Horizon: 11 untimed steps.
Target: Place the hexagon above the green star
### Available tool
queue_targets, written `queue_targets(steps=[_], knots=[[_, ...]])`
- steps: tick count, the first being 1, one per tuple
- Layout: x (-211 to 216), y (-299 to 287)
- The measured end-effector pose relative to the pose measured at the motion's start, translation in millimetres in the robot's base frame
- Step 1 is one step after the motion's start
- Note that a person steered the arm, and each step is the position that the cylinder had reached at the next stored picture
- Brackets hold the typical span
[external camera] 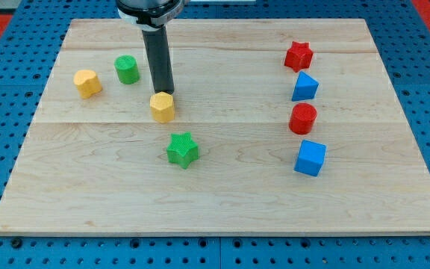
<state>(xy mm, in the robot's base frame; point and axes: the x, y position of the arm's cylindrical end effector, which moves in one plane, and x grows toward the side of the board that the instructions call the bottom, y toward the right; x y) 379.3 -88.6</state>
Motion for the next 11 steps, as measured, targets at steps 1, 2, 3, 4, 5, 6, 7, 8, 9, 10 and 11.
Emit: queue_targets(steps=[1, 2, 3, 4, 5, 6, 7, 8, 9, 10, 11], knots=[[5, -29], [14, -30], [16, -12], [17, -5], [18, -2], [18, 3], [32, -23], [42, -29], [42, -11], [42, 12], [37, 12]])
